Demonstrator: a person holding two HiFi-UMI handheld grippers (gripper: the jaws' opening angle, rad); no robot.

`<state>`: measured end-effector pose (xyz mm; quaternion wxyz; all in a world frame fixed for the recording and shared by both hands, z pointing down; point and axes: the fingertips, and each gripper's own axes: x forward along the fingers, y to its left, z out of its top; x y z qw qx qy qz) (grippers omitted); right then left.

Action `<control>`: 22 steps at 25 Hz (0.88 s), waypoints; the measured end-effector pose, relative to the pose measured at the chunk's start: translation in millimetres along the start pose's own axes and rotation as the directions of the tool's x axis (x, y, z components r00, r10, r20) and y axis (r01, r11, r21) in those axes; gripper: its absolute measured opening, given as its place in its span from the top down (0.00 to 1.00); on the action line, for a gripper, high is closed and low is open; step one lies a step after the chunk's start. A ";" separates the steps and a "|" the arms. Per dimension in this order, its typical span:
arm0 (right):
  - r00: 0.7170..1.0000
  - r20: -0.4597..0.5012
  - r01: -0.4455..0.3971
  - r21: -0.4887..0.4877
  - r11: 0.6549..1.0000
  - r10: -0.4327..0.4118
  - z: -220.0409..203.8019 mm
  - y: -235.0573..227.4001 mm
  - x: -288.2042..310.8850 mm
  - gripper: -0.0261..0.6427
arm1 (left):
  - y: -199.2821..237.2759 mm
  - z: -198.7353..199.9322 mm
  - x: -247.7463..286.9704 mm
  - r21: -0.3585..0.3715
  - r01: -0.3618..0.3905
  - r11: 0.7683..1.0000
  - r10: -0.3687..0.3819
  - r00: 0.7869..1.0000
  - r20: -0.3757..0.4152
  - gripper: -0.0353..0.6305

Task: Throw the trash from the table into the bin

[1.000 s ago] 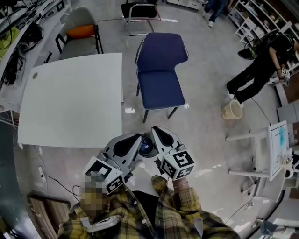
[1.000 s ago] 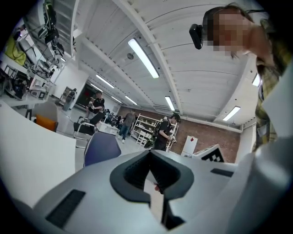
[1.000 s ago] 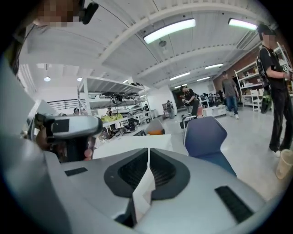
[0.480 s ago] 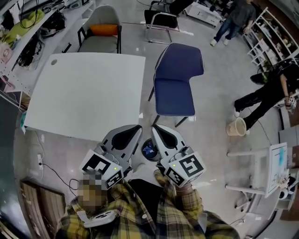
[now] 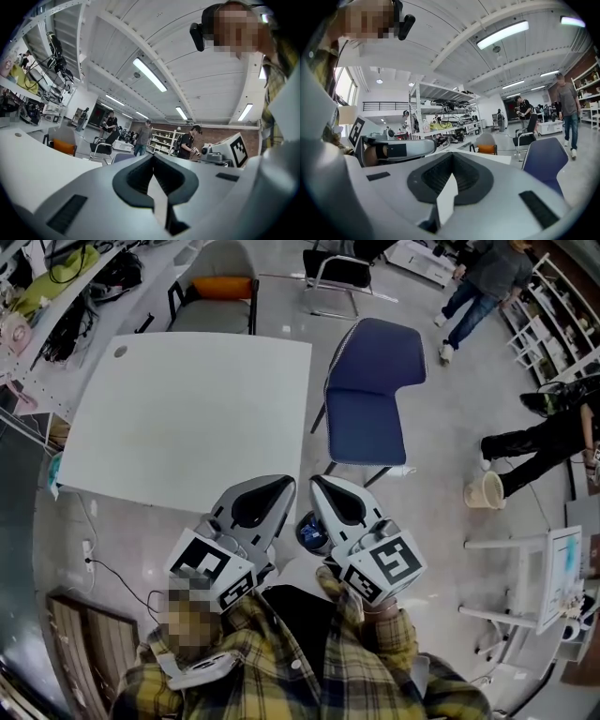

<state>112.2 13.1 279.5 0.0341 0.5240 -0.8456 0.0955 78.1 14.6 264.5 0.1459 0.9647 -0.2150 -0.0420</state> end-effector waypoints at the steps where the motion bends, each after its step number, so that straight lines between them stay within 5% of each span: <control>1: 1.000 -0.004 -0.004 0.001 1.000 0.004 -1.0 0.9 1.9 0.96 | 1.5 -0.1 -0.9 -0.001 -0.001 1.000 0.001 1.000 0.000 0.93; 22: 0.998 -0.024 -0.057 0.025 0.998 0.057 -12.5 15.4 23.9 0.96 | 25.4 -13.5 -9.7 -0.022 -0.014 1.000 0.013 1.000 -0.013 0.93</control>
